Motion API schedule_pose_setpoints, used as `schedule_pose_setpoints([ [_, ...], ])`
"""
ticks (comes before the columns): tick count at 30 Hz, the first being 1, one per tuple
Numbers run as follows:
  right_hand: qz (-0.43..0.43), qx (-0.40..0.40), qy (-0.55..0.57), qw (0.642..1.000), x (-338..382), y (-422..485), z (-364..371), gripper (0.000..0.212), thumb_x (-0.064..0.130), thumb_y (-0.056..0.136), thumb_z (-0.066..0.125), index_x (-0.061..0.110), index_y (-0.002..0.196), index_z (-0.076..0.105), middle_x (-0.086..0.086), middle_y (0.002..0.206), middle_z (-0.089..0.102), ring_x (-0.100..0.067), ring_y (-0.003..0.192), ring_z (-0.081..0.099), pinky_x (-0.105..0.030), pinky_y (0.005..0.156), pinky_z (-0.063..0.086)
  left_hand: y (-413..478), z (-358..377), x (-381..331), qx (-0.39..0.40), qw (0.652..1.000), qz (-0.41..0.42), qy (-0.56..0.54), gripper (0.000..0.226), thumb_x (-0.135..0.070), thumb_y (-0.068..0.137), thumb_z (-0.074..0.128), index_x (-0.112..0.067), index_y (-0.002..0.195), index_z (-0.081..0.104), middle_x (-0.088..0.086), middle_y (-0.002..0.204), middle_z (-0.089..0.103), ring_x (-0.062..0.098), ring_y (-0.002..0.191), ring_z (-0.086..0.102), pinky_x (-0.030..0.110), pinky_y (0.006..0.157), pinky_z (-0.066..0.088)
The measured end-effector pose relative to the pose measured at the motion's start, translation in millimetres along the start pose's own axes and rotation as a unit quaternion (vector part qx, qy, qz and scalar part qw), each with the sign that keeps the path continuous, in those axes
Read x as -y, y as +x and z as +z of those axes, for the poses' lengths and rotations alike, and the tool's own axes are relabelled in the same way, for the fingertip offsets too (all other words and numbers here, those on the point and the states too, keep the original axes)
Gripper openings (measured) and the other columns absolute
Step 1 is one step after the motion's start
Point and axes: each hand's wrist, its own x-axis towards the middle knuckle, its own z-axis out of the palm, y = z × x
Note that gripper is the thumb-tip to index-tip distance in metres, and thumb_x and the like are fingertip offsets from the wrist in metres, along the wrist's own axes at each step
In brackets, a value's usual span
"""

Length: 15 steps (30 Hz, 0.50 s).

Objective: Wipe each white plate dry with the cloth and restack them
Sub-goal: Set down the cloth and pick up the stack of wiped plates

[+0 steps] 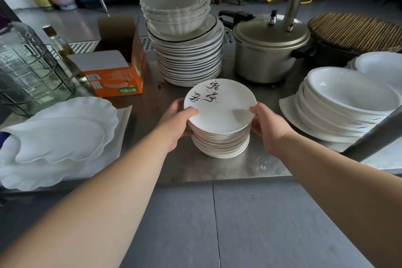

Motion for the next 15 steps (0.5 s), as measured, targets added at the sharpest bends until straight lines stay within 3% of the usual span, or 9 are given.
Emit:
schedule_pose_setpoints([
  [4,0.001,0.006,-0.032,0.999,0.2,4.8,0.7,0.037,0.055,0.062,0.063,0.043,0.092,0.08,0.007,0.083,0.076,-0.008,0.073,0.068,-0.029,0.082,0.053,1.8,-6.5,-1.4,0.021,0.999,0.006,0.024,0.063,-0.041,0.068,0.076,-0.034,0.129,0.065,-0.011,0.111,0.077,0.016,0.108,0.072,0.035,0.077,0.066],
  [6,0.001,0.008,-0.044,0.999,-0.1,6.3,-1.6,0.037,0.056,0.062,0.062,0.042,0.091,0.08,0.004,0.084,0.075,-0.012,0.079,0.067,-0.03,0.084,0.052,4.3,-8.8,-0.6,0.028,0.998,0.016,0.046,0.075,-0.049,0.06,0.079,-0.034,0.132,0.065,-0.018,0.107,0.079,0.011,0.107,0.072,0.036,0.088,0.064],
  [11,-0.019,0.035,-0.077,0.996,3.1,0.8,2.5,0.042,0.06,0.065,0.057,0.049,0.101,0.077,0.014,0.092,0.079,-0.012,0.091,0.069,-0.032,0.09,0.051,4.8,-12.9,4.1,0.036,0.997,0.026,0.067,0.075,-0.056,0.058,0.079,-0.036,0.129,0.066,-0.015,0.116,0.078,0.014,0.117,0.07,0.046,0.111,0.052],
  [15,-0.05,0.081,-0.086,0.992,-0.6,-8.4,1.4,0.033,0.071,0.075,0.057,0.067,0.105,0.069,0.028,0.112,0.074,0.01,0.099,0.069,-0.03,0.105,0.043,2.8,-14.3,9.1,0.057,0.996,0.031,0.062,0.085,-0.058,0.06,0.082,-0.041,0.141,0.06,-0.017,0.128,0.074,0.011,0.126,0.064,0.044,0.118,0.045],
])
